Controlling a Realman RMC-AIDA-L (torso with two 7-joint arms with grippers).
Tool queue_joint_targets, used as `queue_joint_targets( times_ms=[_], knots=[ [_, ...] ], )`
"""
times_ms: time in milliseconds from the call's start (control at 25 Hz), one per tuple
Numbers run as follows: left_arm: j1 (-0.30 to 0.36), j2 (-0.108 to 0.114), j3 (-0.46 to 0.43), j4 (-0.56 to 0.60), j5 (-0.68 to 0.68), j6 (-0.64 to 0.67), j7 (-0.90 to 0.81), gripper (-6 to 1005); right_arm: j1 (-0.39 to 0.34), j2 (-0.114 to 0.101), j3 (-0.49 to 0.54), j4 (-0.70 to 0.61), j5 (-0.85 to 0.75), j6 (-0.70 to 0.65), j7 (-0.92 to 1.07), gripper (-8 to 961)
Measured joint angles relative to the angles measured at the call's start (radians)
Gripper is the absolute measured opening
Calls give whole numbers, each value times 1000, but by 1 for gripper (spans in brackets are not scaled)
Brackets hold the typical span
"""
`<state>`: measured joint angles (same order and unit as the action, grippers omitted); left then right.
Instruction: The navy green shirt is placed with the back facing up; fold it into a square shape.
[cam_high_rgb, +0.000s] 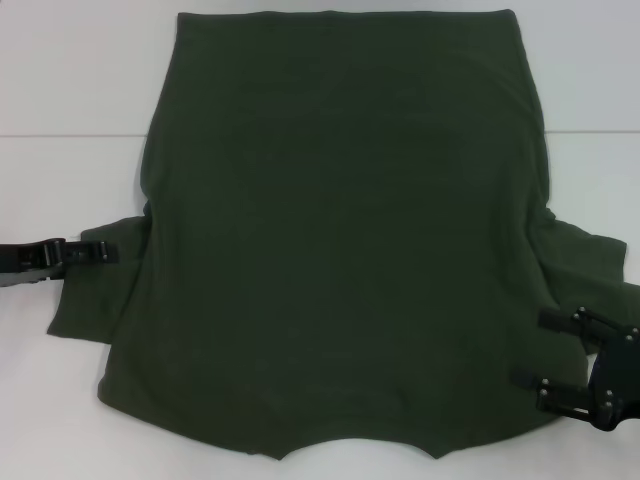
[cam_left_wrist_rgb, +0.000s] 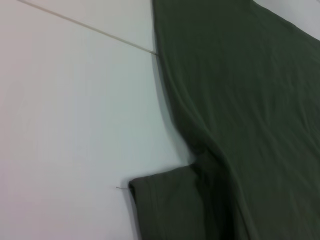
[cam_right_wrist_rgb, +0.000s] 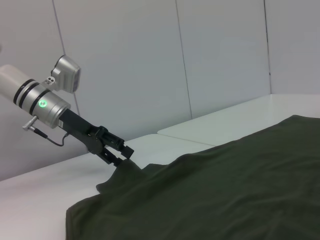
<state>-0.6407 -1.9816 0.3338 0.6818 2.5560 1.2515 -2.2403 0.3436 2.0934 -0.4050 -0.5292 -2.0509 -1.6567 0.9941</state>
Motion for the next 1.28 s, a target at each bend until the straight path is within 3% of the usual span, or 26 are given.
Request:
queue_joint_targets(
  times_ms=[720, 1160, 1280],
  knots=[
    [-10, -1, -1, -27, 1, 40, 4, 909, 0, 0, 0, 0, 0, -2, 0, 901],
    [-3, -9, 13, -19, 0, 27, 37, 708, 3, 0, 0, 0, 0, -8, 1, 900],
    [-3, -7, 12, -19, 0, 24, 37, 545, 3, 0, 0, 0, 0, -9, 1, 900]
  ],
)
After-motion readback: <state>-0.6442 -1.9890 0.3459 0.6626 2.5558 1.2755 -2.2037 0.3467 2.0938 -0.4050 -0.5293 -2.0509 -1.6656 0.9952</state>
